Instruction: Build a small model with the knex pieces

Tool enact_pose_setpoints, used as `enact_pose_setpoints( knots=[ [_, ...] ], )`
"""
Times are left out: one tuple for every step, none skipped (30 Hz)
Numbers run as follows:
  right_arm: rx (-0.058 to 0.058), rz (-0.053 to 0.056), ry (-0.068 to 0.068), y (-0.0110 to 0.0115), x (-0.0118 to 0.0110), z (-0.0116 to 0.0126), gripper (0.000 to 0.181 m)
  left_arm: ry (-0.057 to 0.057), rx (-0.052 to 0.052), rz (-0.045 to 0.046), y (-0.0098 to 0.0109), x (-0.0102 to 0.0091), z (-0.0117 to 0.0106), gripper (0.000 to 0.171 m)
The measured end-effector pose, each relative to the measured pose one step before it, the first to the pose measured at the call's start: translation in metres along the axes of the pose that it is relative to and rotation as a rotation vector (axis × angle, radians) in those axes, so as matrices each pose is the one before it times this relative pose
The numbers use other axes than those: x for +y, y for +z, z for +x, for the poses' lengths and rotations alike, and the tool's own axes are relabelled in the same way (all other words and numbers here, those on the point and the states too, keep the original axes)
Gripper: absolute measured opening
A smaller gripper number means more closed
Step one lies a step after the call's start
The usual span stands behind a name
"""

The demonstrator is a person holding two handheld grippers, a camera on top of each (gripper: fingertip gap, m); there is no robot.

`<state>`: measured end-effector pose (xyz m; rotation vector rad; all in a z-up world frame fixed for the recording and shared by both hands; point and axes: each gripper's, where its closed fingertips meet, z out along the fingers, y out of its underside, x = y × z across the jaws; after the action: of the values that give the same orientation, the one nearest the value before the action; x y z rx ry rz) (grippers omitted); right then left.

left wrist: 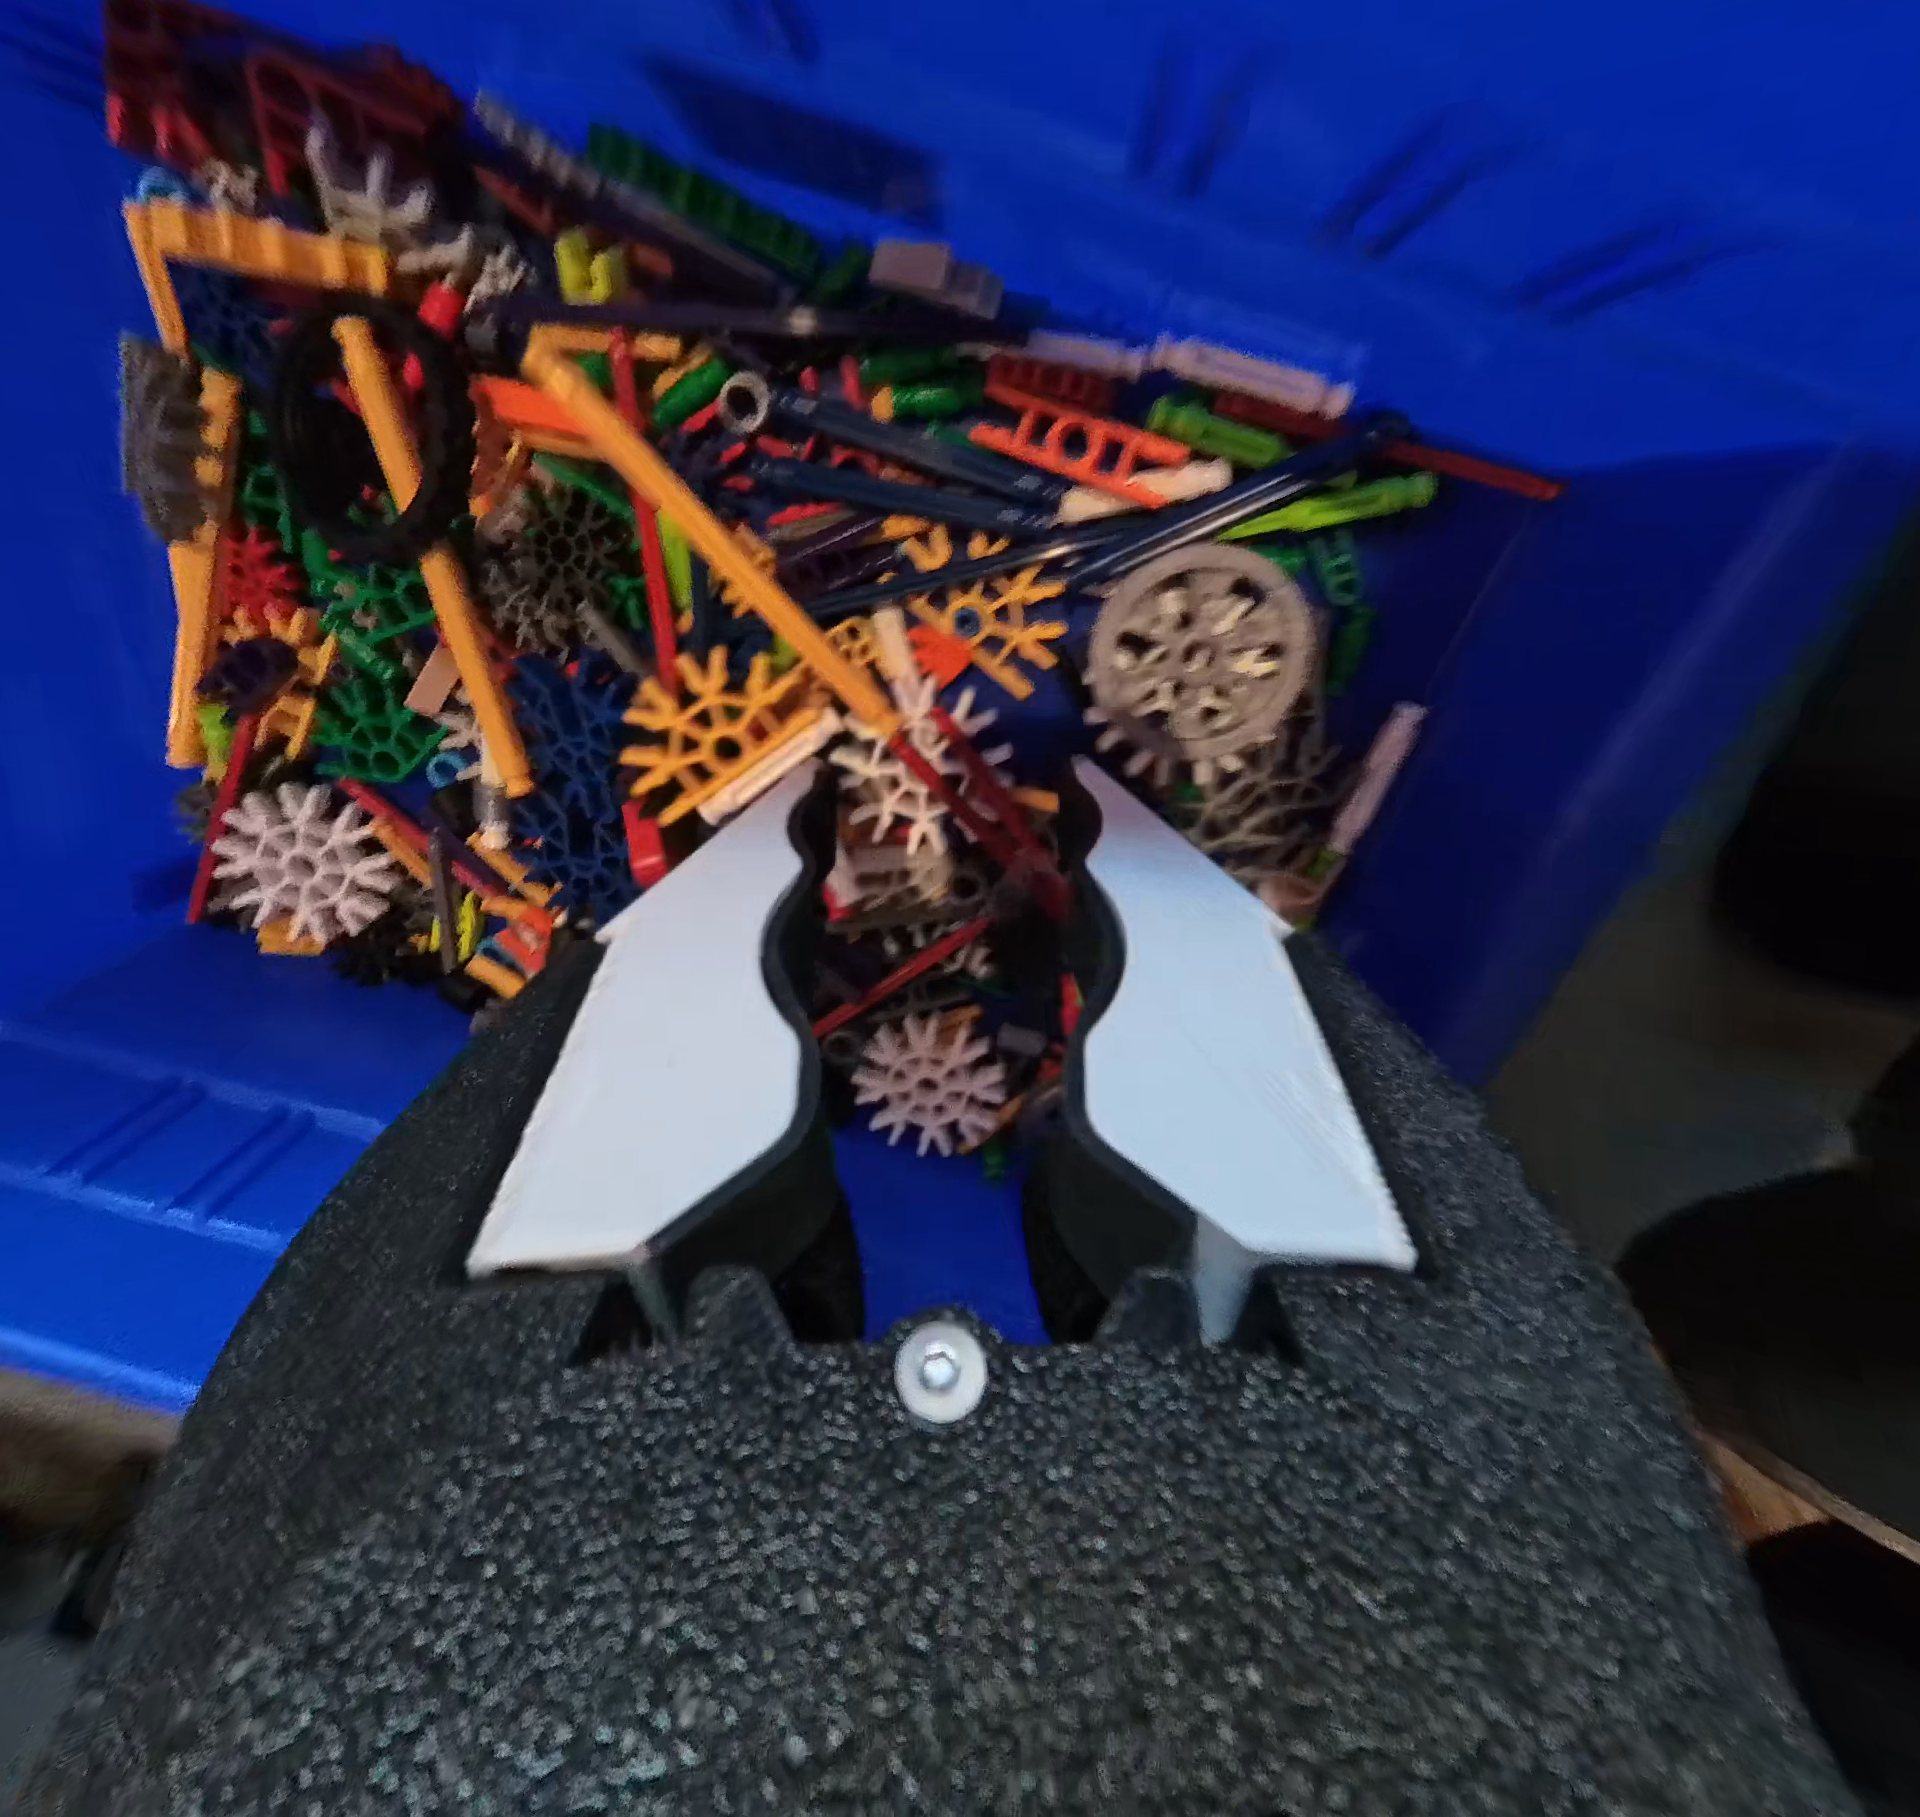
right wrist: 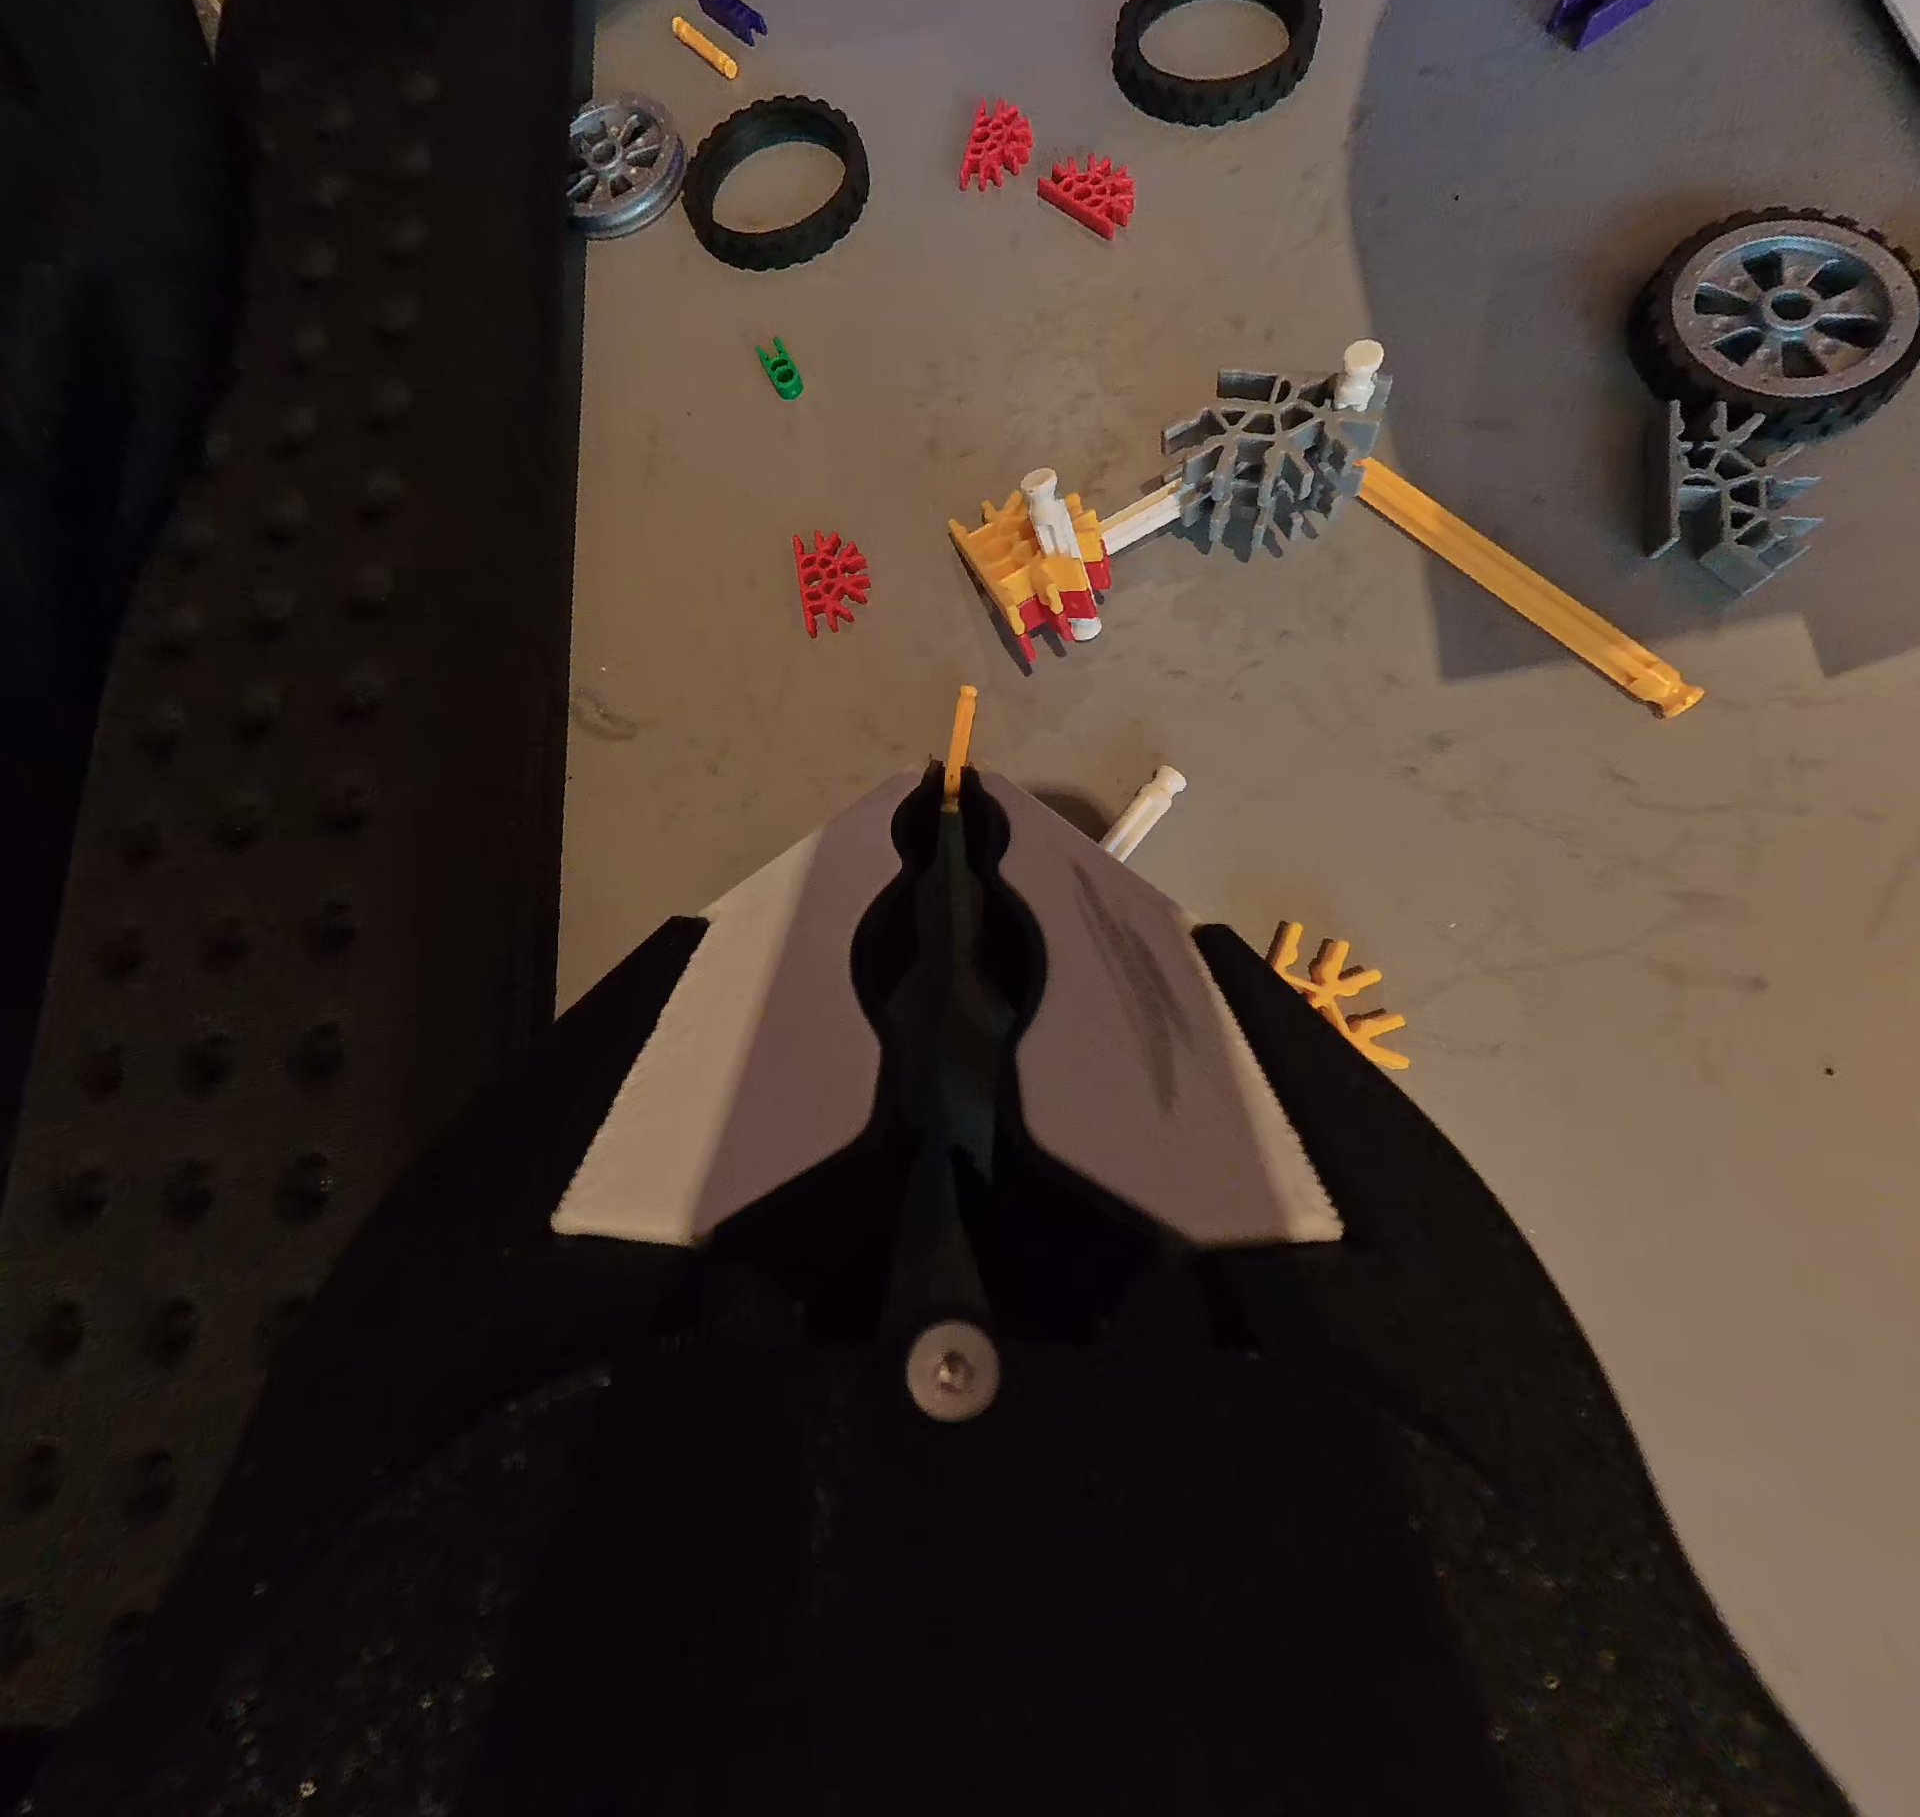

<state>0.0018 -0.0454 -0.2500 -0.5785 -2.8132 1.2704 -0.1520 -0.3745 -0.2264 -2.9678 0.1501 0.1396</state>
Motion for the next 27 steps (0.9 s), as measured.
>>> enact_pose_setpoints(
  knots=[
    [-0.0013, 0.0, 0.0014, 0.00004, 0.00004, 0.00004, 0.003, 0.006, 0.026, 0.03307, -0.00275, -0.00536, 0.00598, 0.041],
    [-0.0016, 0.0, 0.0017, -0.00003, -0.00004, -0.00003, 0.003, 0.0089, 0.021, 0.02322, -0.00173, -0.00435, 0.00536, 0.041],
    [-0.0013, 0.0, 0.0016, 0.00004, 0.00003, 0.00003, 0.003, 0.0165, 0.024, 0.01888, -0.00106, -0.00388, 0.00645, 0.042],
    [-0.0005, -0.0001, 0.0008, -0.00006, 0.00004, -0.00001, 0.003, 0.0184, 0.0274, 0.01775, -0.00042, -0.00384, 0.00723, 0.042],
    [0.0003, -0.0001, 0.0, 0.0, 0.00001, 0.00004, 0.003, 0.0114, 0.0299, 0.01698, 0.0001, -0.00387, 0.00704, 0.042],
    [0.0008, 0.0, -0.0004, 0.00007, -0.00006, 0.00011, 0.003, 0.0077, 0.0211, 0.0111, 0.00083, -0.00324, 0.00538, 0.042],
    [0.001, 0.0001, -0.0005, 0.00005, 0.0, -0.00004, 0.003, 0.0101, 0.0126, 0.0029, 0.00179, -0.00203, 0.004, 0.042],
    [0.0007, 0.0, -0.0002, 0.0, 0.0, 0.00011, 0.003, 0.0082, 0.0065, -0.0053, 0.00273, -0.00069, 0.00263, 0.042],
    [0.0002, 0.0, 0.0003, 0.00007, -0.00006, -0.00003, 0.003, 0.0029, 0.0039, -0.01454, 0.00344, 0.0011, 0.00144, 0.042],
    [-0.0002, 0.0, 0.0005, 0.00002, -0.00004, 0.00003, 0.003, 0.0034, 0.0026, -0.01934, 0.00378, 0.00215, 0.00093, 0.042],
    [-0.0004, 0.0001, 0.0006, 0.00003, -0.00007, 0.00009, 0.003, 0.0039, 0.0027, -0.01575, 0.00363, 0.00222, 0.00034, 0.041],
    [-0.0004, 0.0, 0.0005, 0.0, 0.0, -0.00009, 0.003, -0.0006, 0.007, -0.00765, 0.00294, 0.0014, 0.00022, 0.041],
    [-0.0003, 0.0, 0.0003, 0.00001, -0.00003, 0.00003, 0.003, -0.0025, 0.0037, -0.00255, 0.00226, 0.00057, -0.00066, 0.039],
    [-0.0001, 0.0, 0.0001, 0.0, -0.00001, -0.00002, 0.003, -0.0021, -0.0004, -0.00602, 0.00158, 0.00122, -0.00107, 0.038],
    [0.0002, 0.0, -0.0002, 0.0, -0.00001, 0.00004, 0.003, -0.0015, 0.0022, -0.00216, 0.00043, 0.00027, -0.00028, 0.038],
    [0.0004, 0.0, -0.0003, -0.00001, 0.00003, -0.00002, 0.003, 0.0022, -0.0024, 0.00053, -0.00026, -0.00014, -0.00047, 0.038],
    [0.0, 0.0, 0.0001, 0.0, -0.00001, 0.0, 0.003, 0.0017, -0.0028, -0.00227, -0.00027, 0.00032, -0.0006, 0.038],
    [-0.0004, 0.0001, 0.0005, 0.00002, -0.00004, 0.0, 0.003, -0.0001, -0.0006, -0.00222, -0.00005, 0.0002, -0.00042, 0.038],
    [-0.0004, 0.0001, 0.0005, -0.00005, 0.00002, 0.00003, 0.003, -0.0003, -0.0025, -0.0003, -0.00008, 0.00017, -0.00092, 0.038],
    [-0.0001, 0.0001, 0.0002, 0.0, -0.00001, -0.00002, 0.003, -0.0008, -0.0023, 0.00032, -0.00028, 0.00025, -0.00089, 0.038],
    [0.0002, 0.0, -0.0001, 0.0, -0.00001, 0.00003, 0.003, -0.0016, -0.0005, -0.00119, -0.00046, 0.00079, -0.00071, 0.037],
    [0.0002, 0.0, -0.0001, 0.00008, -0.00007, 0.0, 0.003, -0.0019, -0.004, -0.00127, -0.00112, 0.00099, -0.00119, 0.037],
    [0.0, 0.0, 0.0, 0.0, 0.0, 0.00001, 0.003, -0.0045, -0.0093, 0.00103, -0.00185, 0.00086, -0.00244, 0.038],
    [-0.0002, 0.0, 0.0002, 0.0, 0.0, -0.00004, 0.003, -0.0058, -0.0131, 0.00489, -0.00231, 0.00037, -0.00336, 0.038],
    [-0.0001, 0.0, 0.0003, -0.00007, 0.00006, -0.00001, 0.003, -0.0085, -0.0152, 0.00733, -0.00249, 0.0002, -0.00426, 0.038],
    [0.0, 0.0, 0.0001, 0.00007, -0.00006, -0.00003, 0.003, -0.0108, -0.0171, 0.00456, -0.00234, 0.00049, -0.00484, 0.038],
    [0.0001, 0.0, -0.0001, 0.0, 0.0, 0.00002, 0.003, -0.008, -0.0209, 0.00141, -0.00189, 0.00081, -0.00557, 0.038]
  ],
)
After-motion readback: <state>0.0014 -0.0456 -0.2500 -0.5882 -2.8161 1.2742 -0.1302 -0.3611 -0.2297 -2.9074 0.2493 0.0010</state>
